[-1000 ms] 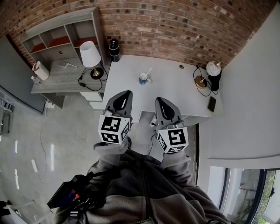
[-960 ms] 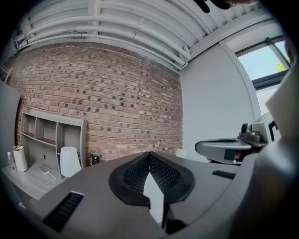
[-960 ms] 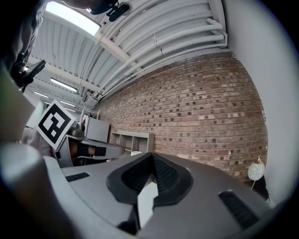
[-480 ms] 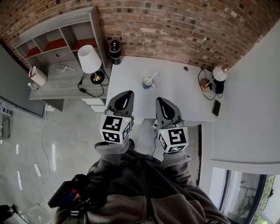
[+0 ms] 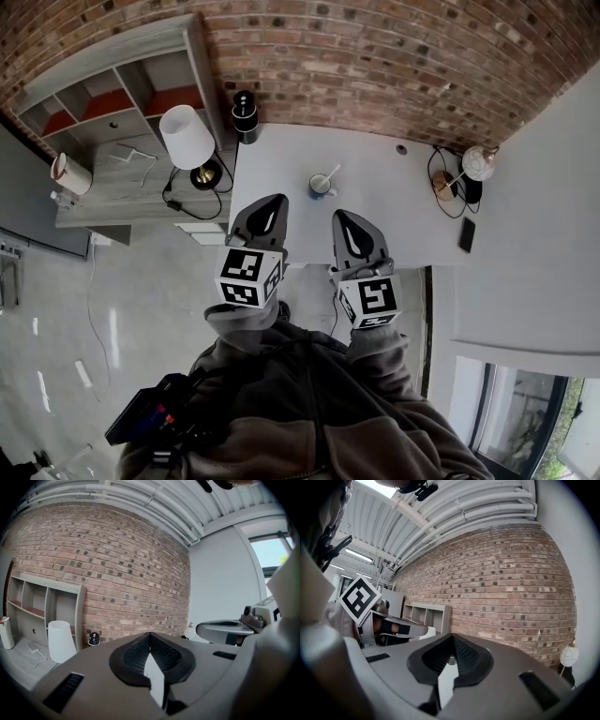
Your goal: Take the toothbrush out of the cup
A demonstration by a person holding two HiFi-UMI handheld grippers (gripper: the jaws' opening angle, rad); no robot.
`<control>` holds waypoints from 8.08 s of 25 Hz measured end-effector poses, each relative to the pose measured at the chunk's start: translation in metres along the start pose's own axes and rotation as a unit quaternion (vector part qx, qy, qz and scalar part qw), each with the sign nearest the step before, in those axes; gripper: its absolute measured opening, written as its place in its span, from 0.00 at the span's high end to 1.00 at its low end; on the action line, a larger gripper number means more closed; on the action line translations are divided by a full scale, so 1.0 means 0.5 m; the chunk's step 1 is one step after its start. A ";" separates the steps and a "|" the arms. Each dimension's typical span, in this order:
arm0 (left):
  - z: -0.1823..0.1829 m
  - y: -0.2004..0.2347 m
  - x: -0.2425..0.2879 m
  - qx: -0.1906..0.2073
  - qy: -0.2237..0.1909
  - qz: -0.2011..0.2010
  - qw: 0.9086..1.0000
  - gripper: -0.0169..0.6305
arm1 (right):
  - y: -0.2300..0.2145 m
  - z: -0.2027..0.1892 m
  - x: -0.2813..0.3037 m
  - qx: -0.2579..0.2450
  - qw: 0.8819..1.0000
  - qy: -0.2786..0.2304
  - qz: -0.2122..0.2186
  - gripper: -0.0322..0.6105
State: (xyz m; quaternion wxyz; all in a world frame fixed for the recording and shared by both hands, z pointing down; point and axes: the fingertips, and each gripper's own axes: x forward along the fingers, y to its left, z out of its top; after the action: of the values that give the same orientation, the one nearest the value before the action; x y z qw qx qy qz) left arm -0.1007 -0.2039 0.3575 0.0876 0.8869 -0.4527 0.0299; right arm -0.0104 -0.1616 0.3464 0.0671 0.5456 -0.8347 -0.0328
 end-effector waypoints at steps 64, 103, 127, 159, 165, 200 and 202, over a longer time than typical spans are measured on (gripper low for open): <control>-0.489 0.102 0.191 -0.103 0.269 0.053 0.956 0.96 | -0.130 -0.522 0.220 0.133 0.952 0.252 0.109 0.95; -0.597 0.166 0.184 -0.138 0.315 0.070 0.937 0.96 | -0.273 -0.734 0.436 0.237 0.936 0.261 0.014 0.85; -0.494 0.143 0.188 -0.113 0.265 0.062 0.956 0.96 | -0.268 -0.516 0.386 0.144 0.975 0.168 0.020 0.88; 0.171 -0.053 0.214 0.029 -0.049 -0.030 0.998 0.97 | -0.319 0.166 0.147 0.033 0.995 -0.088 -0.039 0.88; 0.260 -0.075 0.219 0.069 -0.096 -0.035 0.992 0.97 | -0.324 0.240 0.143 0.010 0.992 -0.121 -0.039 0.88; 0.336 -0.077 0.248 0.098 -0.129 -0.017 0.987 0.97 | -0.337 0.301 0.146 -0.025 0.987 -0.154 -0.028 0.88; 0.332 -0.079 0.249 0.099 -0.127 -0.018 0.987 0.97 | -0.338 0.300 0.144 -0.023 0.987 -0.154 -0.029 0.88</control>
State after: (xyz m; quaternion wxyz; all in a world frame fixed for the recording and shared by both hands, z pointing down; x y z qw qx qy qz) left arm 0.0000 -0.3109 0.2055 -0.0585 0.8959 -0.4386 -0.0394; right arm 0.0918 -0.2983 0.1820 -0.0509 0.5563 -0.8179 -0.1380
